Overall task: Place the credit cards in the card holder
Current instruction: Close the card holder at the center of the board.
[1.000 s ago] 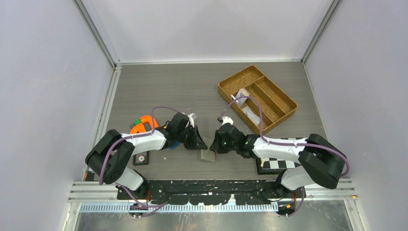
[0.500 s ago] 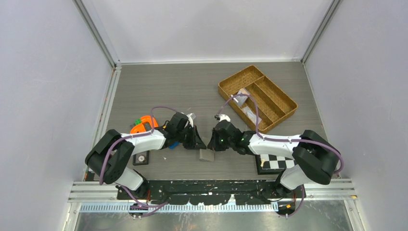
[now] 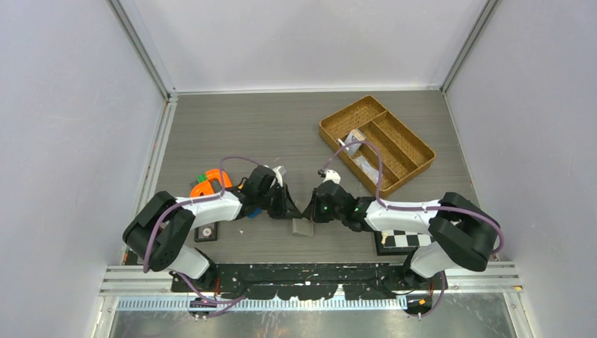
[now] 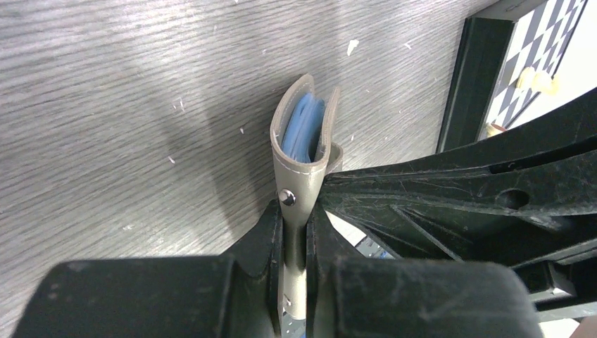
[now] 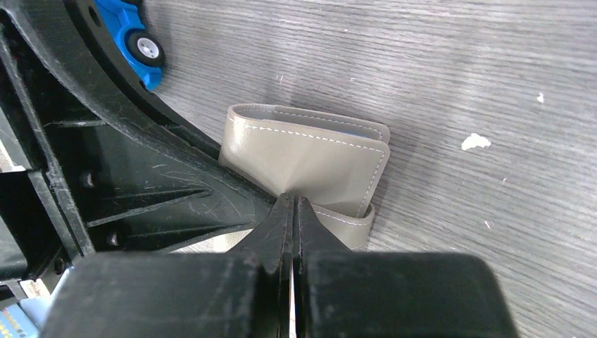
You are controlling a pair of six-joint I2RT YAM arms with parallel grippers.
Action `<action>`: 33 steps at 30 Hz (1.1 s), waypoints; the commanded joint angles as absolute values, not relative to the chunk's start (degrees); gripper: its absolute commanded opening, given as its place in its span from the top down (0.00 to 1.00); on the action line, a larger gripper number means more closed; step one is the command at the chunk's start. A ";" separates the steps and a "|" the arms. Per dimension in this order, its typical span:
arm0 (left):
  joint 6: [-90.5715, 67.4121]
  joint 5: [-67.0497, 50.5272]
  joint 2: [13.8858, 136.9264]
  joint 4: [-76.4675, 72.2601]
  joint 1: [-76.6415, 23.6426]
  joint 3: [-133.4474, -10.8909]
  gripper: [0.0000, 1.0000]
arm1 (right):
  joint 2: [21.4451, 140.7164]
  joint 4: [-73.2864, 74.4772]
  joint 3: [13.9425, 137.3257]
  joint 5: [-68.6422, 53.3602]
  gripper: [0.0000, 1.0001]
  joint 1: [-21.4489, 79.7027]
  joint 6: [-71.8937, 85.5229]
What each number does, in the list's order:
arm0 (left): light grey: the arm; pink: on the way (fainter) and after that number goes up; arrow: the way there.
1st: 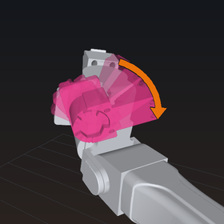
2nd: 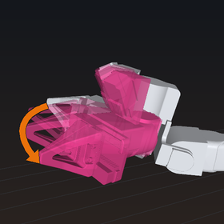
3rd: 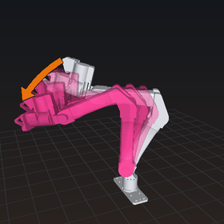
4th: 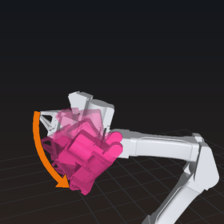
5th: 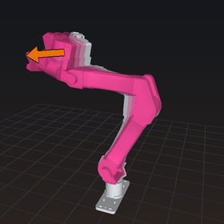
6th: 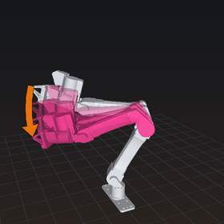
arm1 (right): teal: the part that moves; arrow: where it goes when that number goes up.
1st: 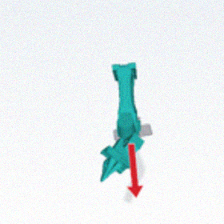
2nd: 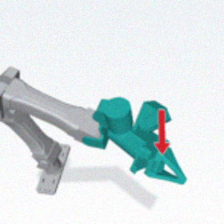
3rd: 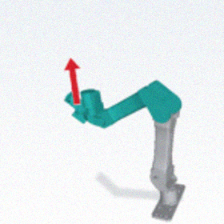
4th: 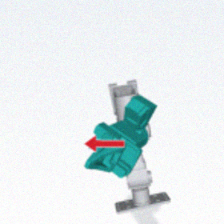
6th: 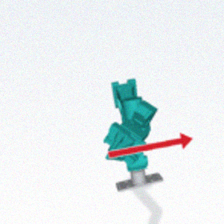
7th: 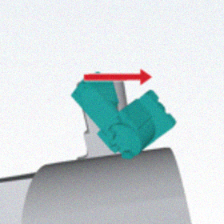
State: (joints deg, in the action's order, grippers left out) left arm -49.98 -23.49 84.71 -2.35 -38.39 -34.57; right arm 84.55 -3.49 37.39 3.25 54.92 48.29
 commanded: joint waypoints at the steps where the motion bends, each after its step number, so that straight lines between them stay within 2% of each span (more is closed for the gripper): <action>1: -50.56 -19.01 83.61 -4.33 -39.20 -33.24 1.00 | 84.34 -1.85 31.52 6.73 1.00 58.21 53.31; 12: -59.51 -17.45 83.34 -15.28 -39.22 -27.62 1.00 | 86.13 -8.75 25.99 14.89 0.99 62.88 63.39; 25: -69.52 -10.97 82.92 -26.73 -38.35 -21.07 1.00 | 83.35 -2.32 23.88 23.29 1.00 66.04 72.63; 33: -70.07 -9.63 82.23 -27.23 -37.64 -19.54 1.00 | 82.92 -3.30 20.63 24.63 1.00 66.01 76.89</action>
